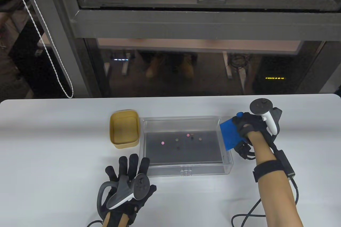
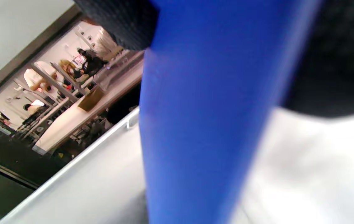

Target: Scrape buttons from drawer organizer into bento box

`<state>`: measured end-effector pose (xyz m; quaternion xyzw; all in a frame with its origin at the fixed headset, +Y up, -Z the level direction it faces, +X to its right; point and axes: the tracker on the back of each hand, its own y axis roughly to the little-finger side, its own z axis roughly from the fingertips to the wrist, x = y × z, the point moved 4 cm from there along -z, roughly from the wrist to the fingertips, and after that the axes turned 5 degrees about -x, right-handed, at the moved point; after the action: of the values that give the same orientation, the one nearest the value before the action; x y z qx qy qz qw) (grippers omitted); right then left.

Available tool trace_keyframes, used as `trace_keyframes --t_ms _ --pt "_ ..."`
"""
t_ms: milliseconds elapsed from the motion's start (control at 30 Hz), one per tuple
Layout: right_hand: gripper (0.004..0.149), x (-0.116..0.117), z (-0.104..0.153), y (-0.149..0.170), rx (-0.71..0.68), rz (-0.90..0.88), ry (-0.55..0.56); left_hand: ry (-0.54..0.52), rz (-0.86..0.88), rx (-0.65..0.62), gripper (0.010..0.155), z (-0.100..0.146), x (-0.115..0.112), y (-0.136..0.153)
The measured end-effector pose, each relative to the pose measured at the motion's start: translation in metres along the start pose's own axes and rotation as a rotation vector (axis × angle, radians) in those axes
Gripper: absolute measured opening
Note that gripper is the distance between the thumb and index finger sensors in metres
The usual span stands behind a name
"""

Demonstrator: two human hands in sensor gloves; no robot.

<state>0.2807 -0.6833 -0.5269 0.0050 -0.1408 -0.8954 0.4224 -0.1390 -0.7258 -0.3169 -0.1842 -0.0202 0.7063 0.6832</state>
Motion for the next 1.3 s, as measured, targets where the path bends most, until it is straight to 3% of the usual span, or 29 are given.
trace_keyframes --t_ms 600,1300 --pt "0.059 0.041 0.005 -0.06 -0.043 0.151 0.02 0.026 -0.011 -0.003 0.087 0.001 -0.004 -0.003" --pt "0.06 0.081 0.025 -0.105 -0.126 0.213 0.004 0.026 -0.007 -0.011 0.087 0.002 -0.006 -0.005"
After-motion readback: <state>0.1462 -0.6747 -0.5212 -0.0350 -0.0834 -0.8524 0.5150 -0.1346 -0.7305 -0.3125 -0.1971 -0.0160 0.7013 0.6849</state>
